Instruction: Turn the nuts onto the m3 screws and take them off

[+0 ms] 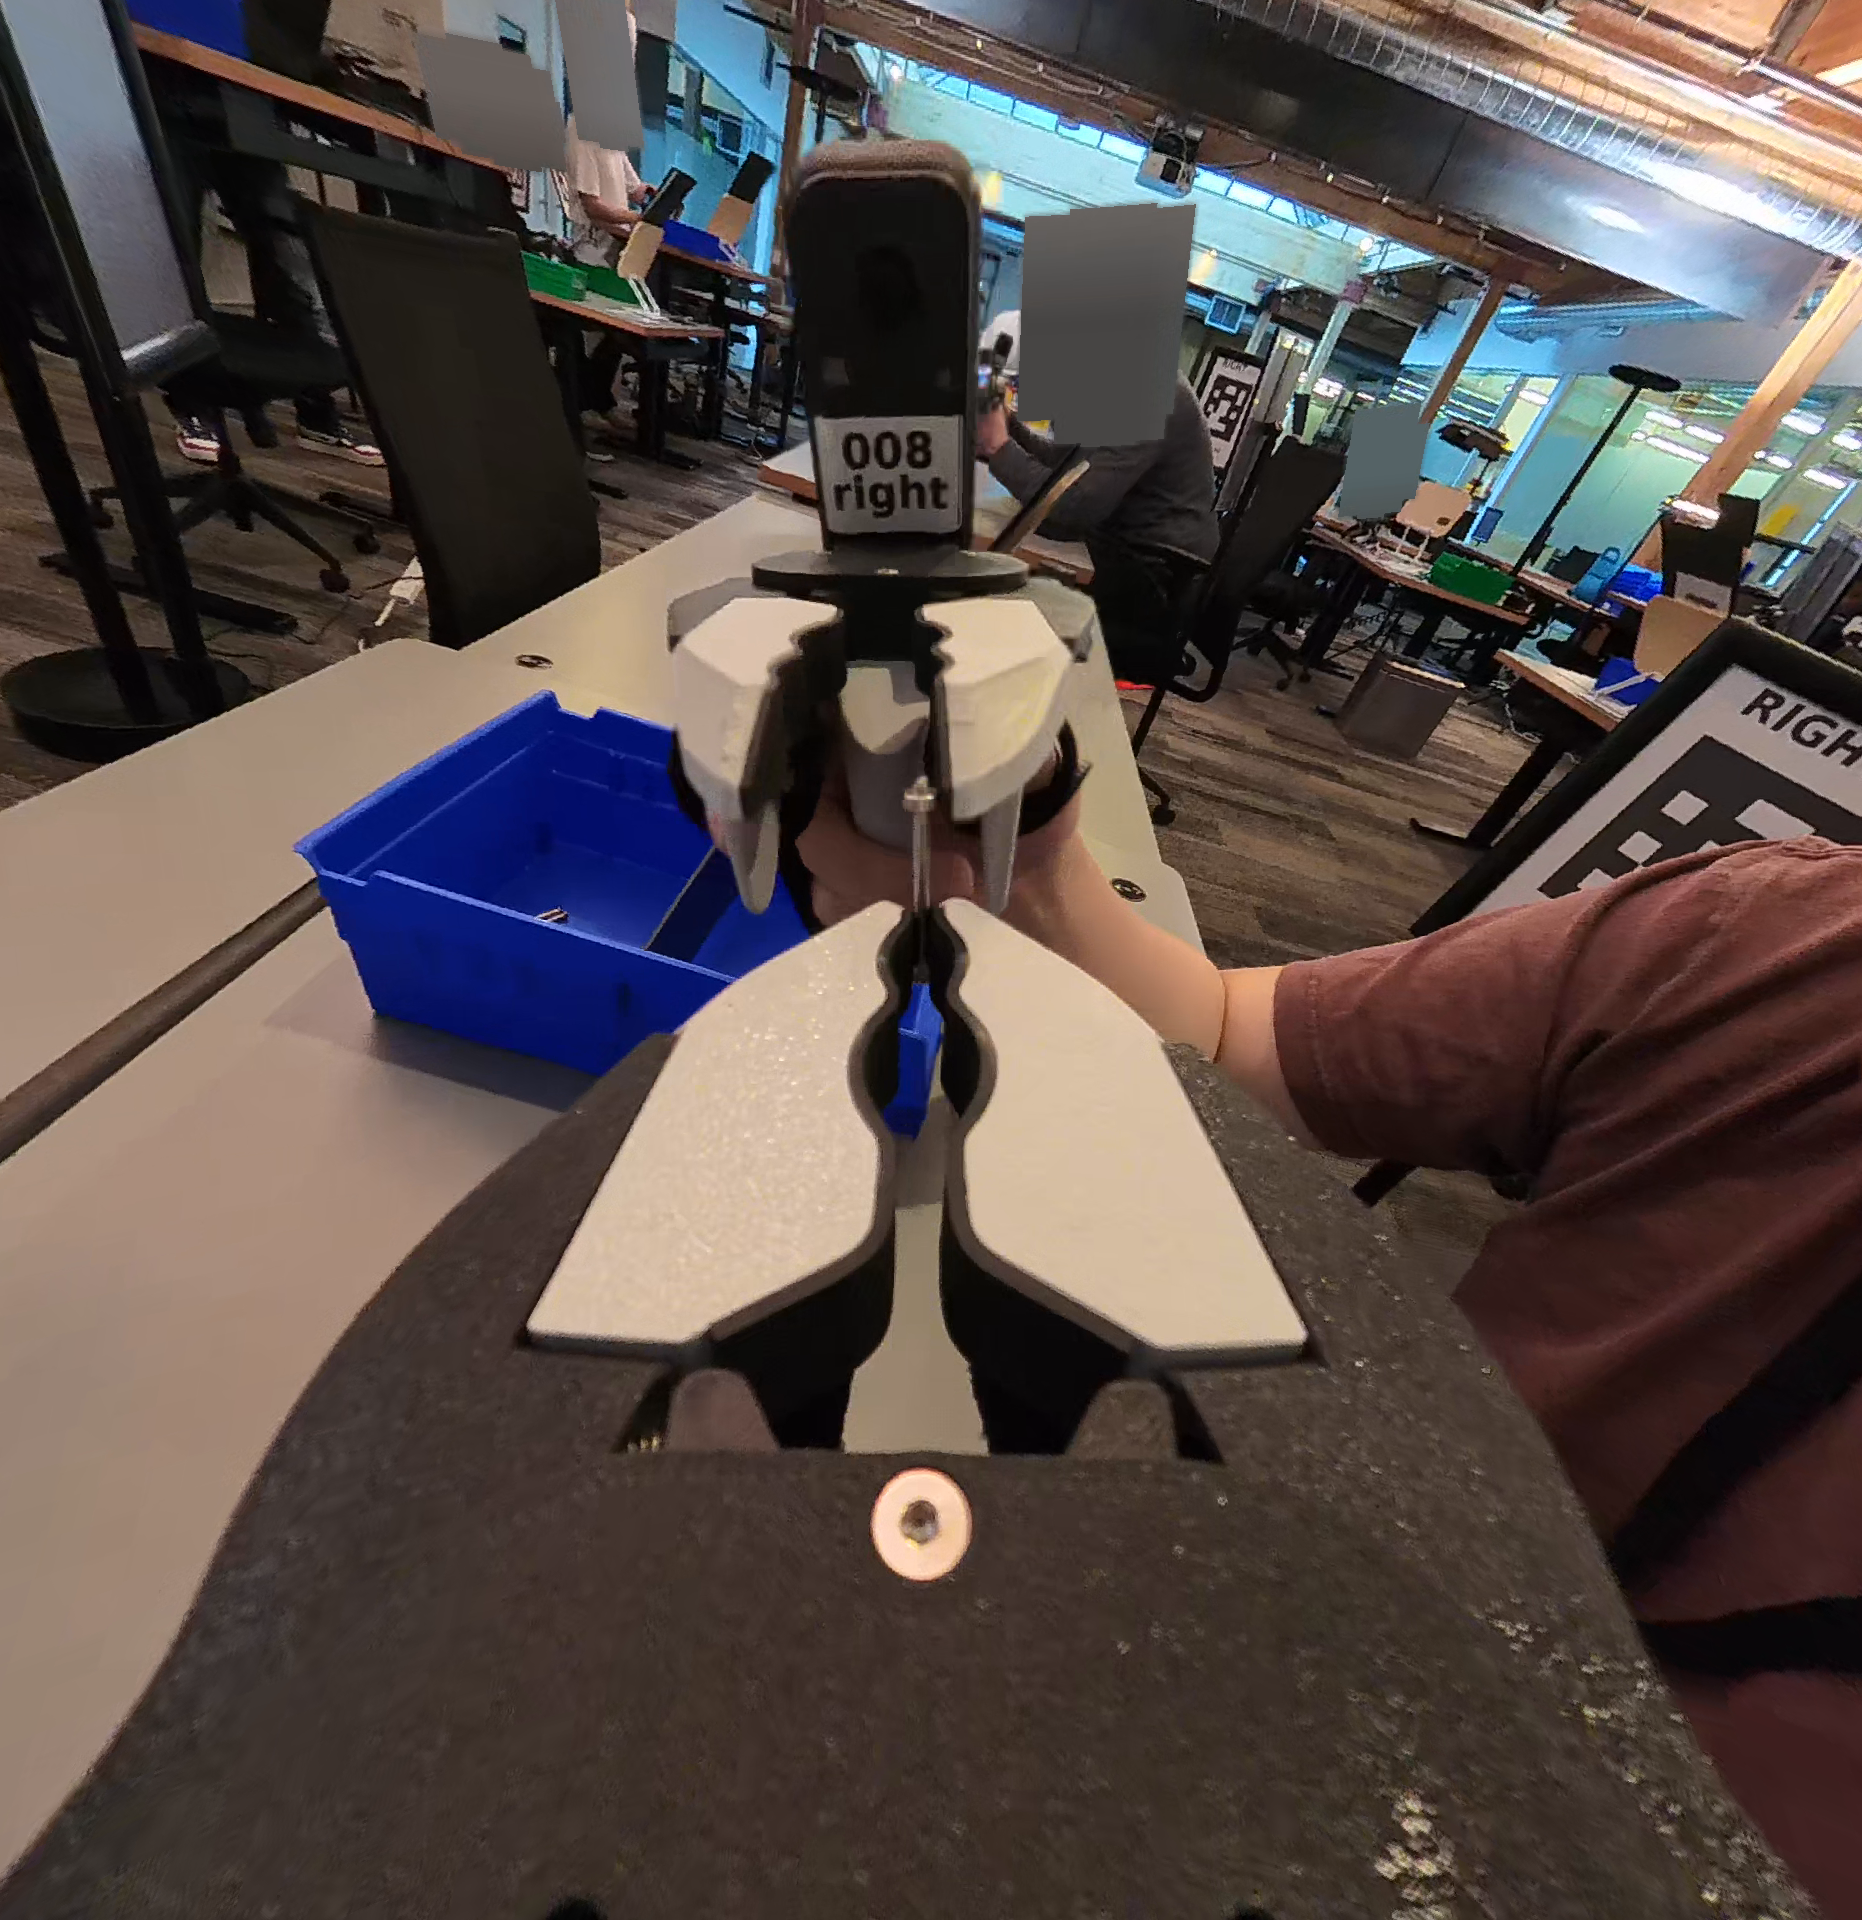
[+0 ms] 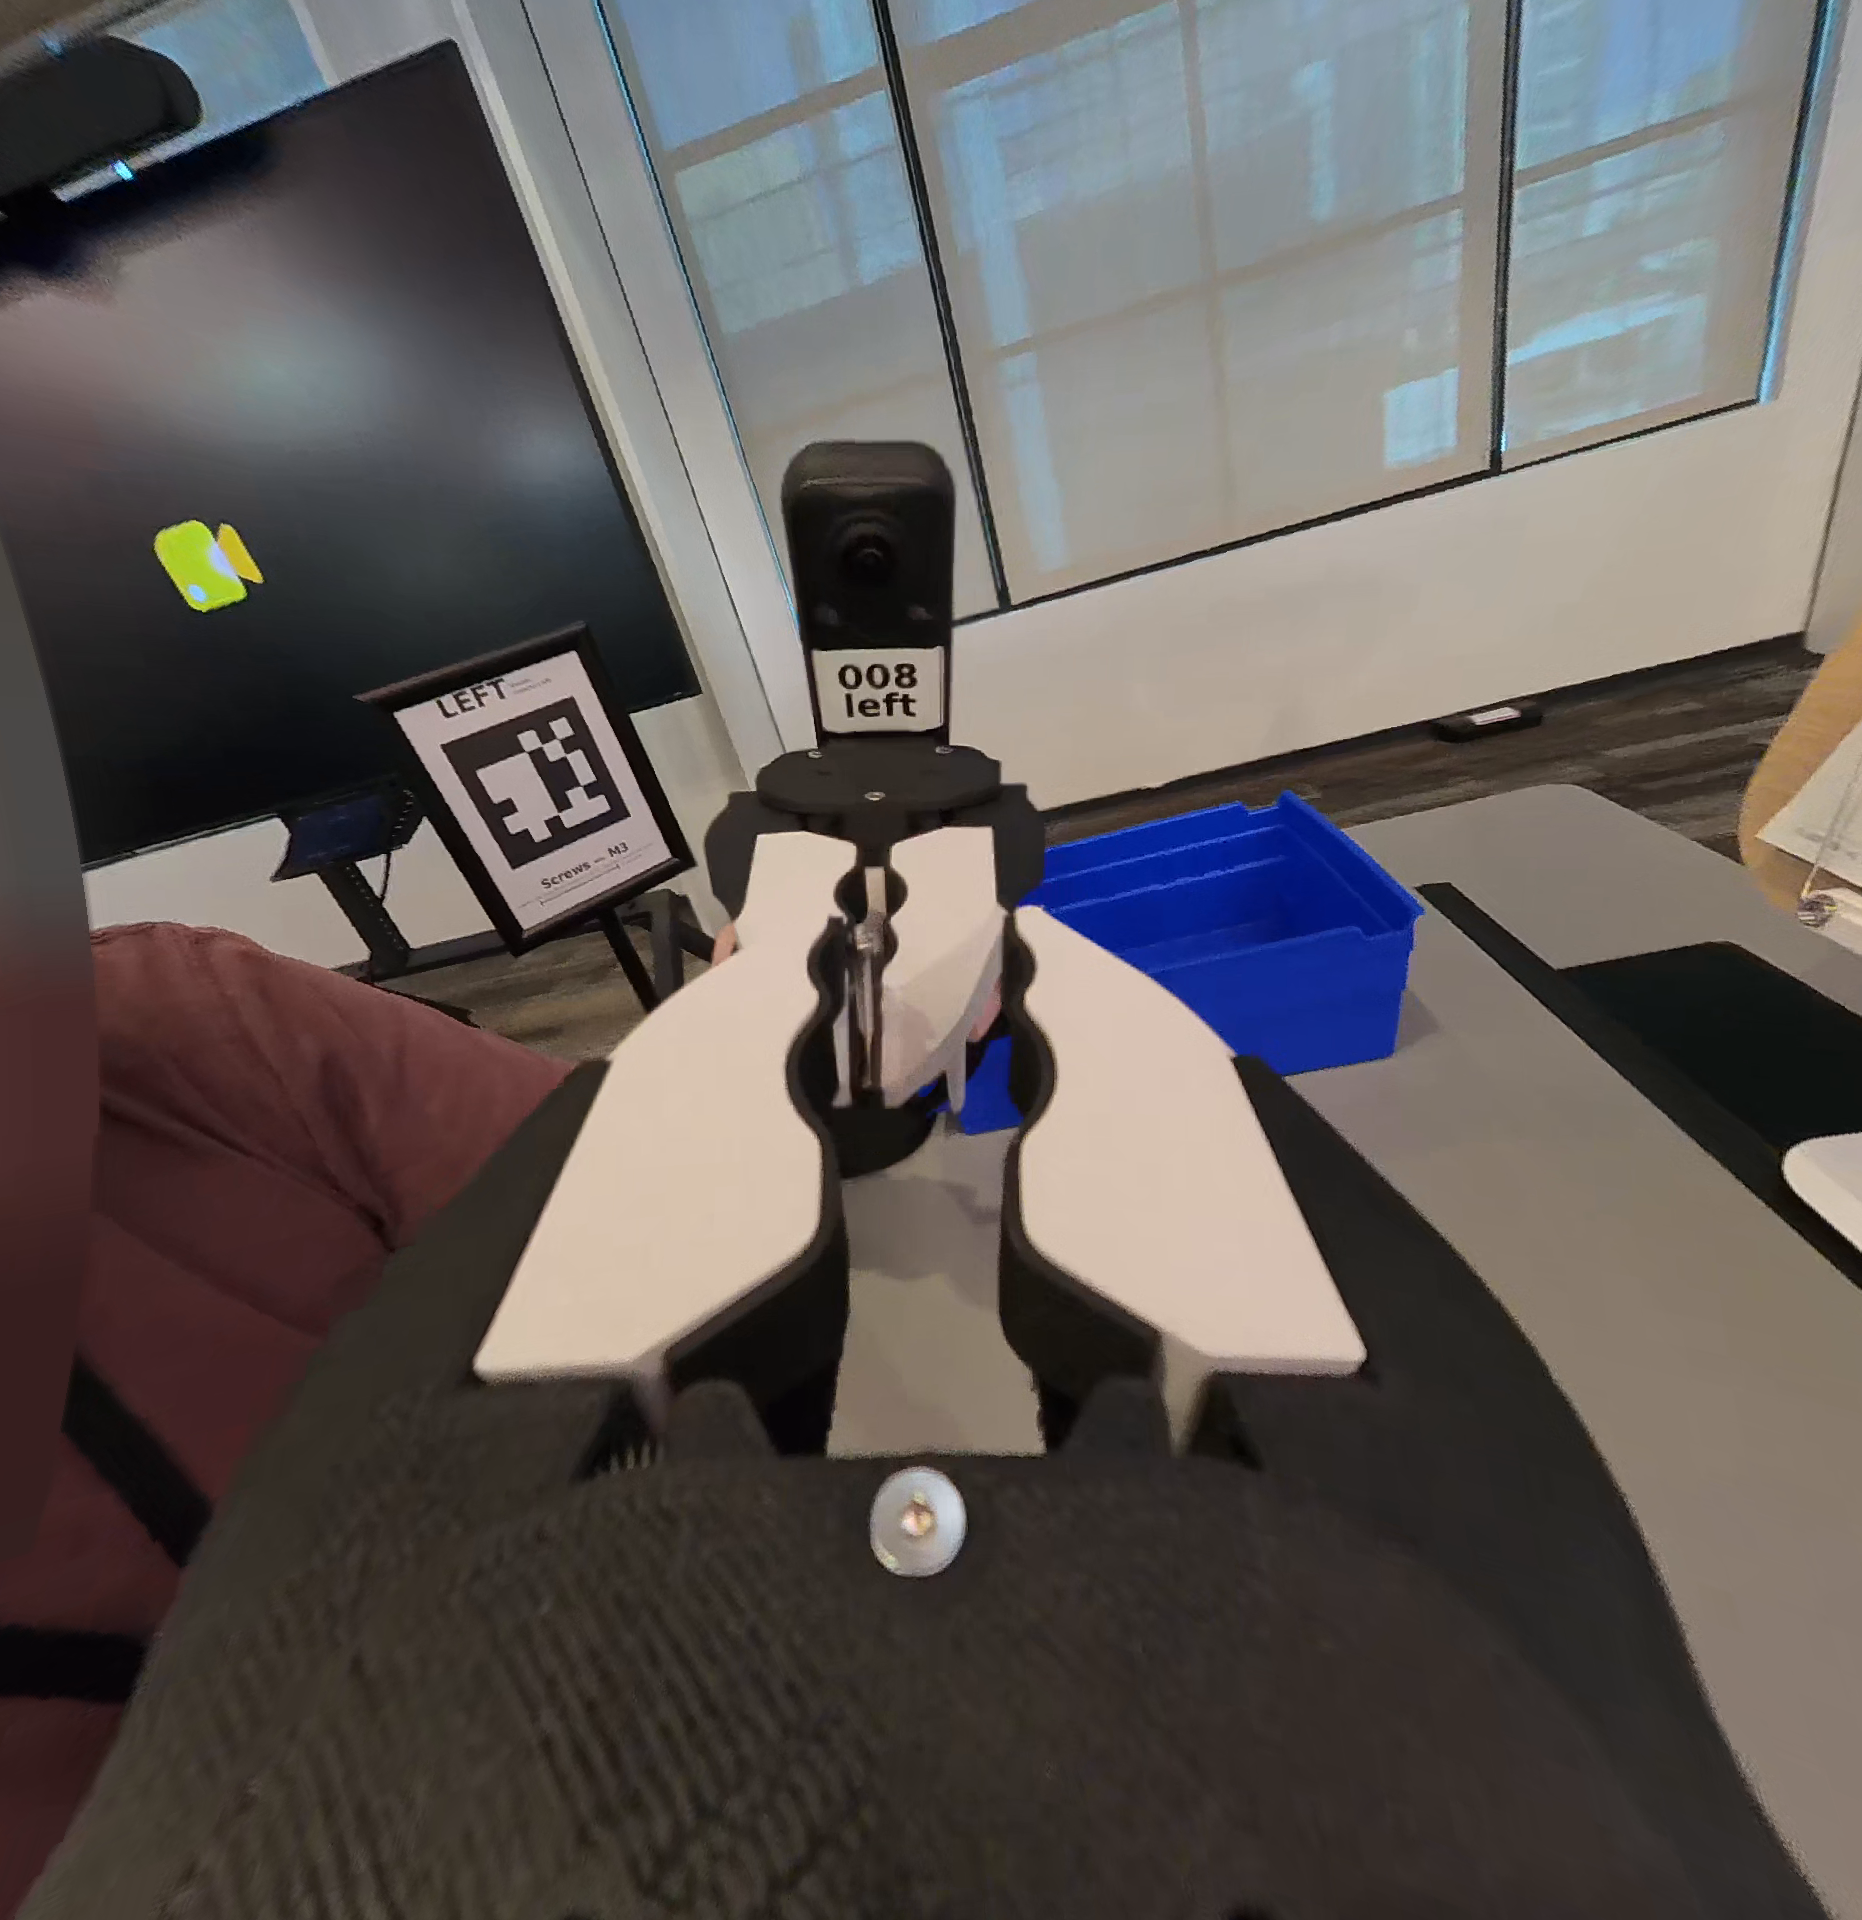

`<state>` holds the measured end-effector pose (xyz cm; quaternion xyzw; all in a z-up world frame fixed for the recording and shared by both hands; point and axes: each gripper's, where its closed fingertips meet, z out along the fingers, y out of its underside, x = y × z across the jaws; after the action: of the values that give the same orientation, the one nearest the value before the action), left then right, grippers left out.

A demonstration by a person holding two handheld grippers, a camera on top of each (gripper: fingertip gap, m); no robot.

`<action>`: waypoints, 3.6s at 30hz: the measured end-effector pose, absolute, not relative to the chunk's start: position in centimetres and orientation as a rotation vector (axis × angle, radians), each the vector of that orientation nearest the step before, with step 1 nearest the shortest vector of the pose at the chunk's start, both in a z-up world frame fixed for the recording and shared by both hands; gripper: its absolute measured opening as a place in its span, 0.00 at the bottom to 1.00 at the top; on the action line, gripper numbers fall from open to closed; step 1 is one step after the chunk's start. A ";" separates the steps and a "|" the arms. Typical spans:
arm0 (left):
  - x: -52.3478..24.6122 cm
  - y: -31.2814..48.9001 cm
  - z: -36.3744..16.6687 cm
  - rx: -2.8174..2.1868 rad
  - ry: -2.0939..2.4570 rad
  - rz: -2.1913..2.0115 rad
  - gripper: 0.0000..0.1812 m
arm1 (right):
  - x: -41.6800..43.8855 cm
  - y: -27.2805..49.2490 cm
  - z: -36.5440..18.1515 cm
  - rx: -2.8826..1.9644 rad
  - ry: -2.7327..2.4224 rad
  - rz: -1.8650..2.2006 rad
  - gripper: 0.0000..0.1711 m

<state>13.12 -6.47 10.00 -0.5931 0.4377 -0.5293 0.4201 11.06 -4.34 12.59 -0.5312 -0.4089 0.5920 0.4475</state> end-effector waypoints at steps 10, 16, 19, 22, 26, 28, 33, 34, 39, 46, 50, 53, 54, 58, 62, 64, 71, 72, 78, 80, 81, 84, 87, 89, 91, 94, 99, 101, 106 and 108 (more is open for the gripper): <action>13.4 -6.9 10.1 -1.478 1.114 -1.352 0.01 | 10.5 -5.5 13.0 -1.289 -1.048 1.430 0.17; 13.0 -6.8 10.4 -1.473 1.097 -1.358 0.01 | 12.2 -4.1 13.0 -1.316 -1.019 1.412 0.15; 12.9 -6.7 10.4 -1.472 1.096 -1.355 0.01 | 12.4 -4.8 13.7 -1.282 -1.024 1.437 0.15; 13.2 -7.0 10.4 -1.466 1.109 -1.359 0.01 | 11.2 -5.7 13.4 -1.278 -1.066 1.387 0.18; 13.3 -7.3 10.5 -1.444 1.123 -1.350 0.01 | 10.6 -5.3 12.9 -1.298 -1.063 1.326 0.17; 13.2 -7.2 10.8 -1.419 1.115 -1.332 0.01 | 11.3 -5.1 13.2 -1.293 -1.048 1.363 0.17; 13.2 -6.8 11.4 -1.311 1.115 -1.273 0.01 | 12.6 -5.5 14.2 -1.252 -1.061 1.328 0.15; 13.3 -6.8 11.4 -1.292 1.116 -1.254 0.01 | 12.4 -5.8 14.4 -1.230 -1.076 1.292 0.16; 13.9 -7.3 10.9 -1.281 1.164 -1.227 0.01 | 11.2 -6.4 14.1 -1.206 -1.107 1.170 0.17; 13.6 -7.4 11.2 -1.257 1.167 -1.192 0.01 | 12.4 -5.9 13.8 -1.244 -1.135 1.172 0.13; 13.7 -7.5 11.2 -1.257 1.173 -1.197 0.01 | 11.7 -7.0 14.1 -1.204 -1.155 1.192 0.14; 14.2 -7.9 11.0 -1.258 1.198 -1.189 0.01 | 11.0 -6.8 13.8 -1.209 -1.139 1.166 0.14; 14.2 -8.1 10.9 -1.260 1.206 -1.183 0.01 | 10.9 -6.7 13.8 -1.210 -1.136 1.168 0.14; 14.2 -8.1 11.0 -1.261 1.205 -1.170 0.01 | 11.3 -6.9 13.8 -1.213 -1.149 1.214 0.13; 14.0 -7.9 11.1 -1.261 1.196 -1.174 0.01 | 12.1 -6.7 13.9 -1.208 -1.163 1.192 0.13; 13.9 -7.9 11.2 -1.258 1.193 -1.181 0.01 | 12.5 -6.6 14.1 -1.206 -1.159 1.190 0.12; 14.2 -8.3 11.1 -1.251 1.207 -1.176 0.01 | 11.7 -7.6 14.4 -1.174 -1.168 1.232 0.13; 14.3 -8.4 11.1 -1.248 1.211 -1.173 0.01 | 11.5 -7.5 14.2 -1.178 -1.171 1.219 0.13; 14.3 -8.6 11.1 -1.246 1.218 -1.166 0.01 | 11.4 -7.5 13.8 -1.190 -1.184 1.234 0.13; 14.3 -8.5 11.1 -1.246 1.215 -1.173 0.01 | 11.6 -7.4 13.9 -1.189 -1.187 1.230 0.13; 14.3 -8.6 11.2 -1.245 1.215 -1.176 0.01 | 11.7 -7.4 13.9 -1.188 -1.190 1.229 0.13; 14.3 -8.5 11.2 -1.245 1.216 -1.177 0.01 | 12.0 -7.4 13.9 -1.185 -1.198 1.228 0.12; 14.3 -8.5 11.1 -1.247 1.217 -1.178 0.01 | 12.2 -7.5 13.9 -1.182 -1.205 1.231 0.12; 14.3 -8.5 11.1 -1.251 1.219 -1.177 0.01 | 12.2 -7.6 13.9 -1.173 -1.212 1.235 0.12; 14.3 -8.5 11.1 -1.251 1.218 -1.176 0.01 | 12.3 -7.9 14.0 -1.156 -1.222 1.248 0.11; 14.2 -8.5 11.2 -1.250 1.215 -1.180 0.01 | 12.3 -8.1 14.0 -1.150 -1.232 1.248 0.08; 14.2 -8.5 11.1 -1.255 1.216 -1.182 0.01 | 12.3 -8.2 14.2 -1.136 -1.230 1.267 0.05; 14.3 -8.5 11.1 -1.254 1.218 -1.185 0.01 | 12.2 -8.2 14.0 -1.140 -1.234 1.271 0.04; 14.4 -9.6 11.2 -1.226 1.263 -1.263 0.01 | 12.5 -9.0 14.1 -1.086 -1.277 1.345 0.03; 14.6 -11.4 11.3 -1.188 1.328 -1.391 0.01 | 12.9 -10.5 14.2 -1.005 -1.340 1.467 0.03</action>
<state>14.59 -11.36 11.33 -0.4754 0.5313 -0.5565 0.4267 12.90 -10.50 14.18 -0.4049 -0.5400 0.5911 0.4417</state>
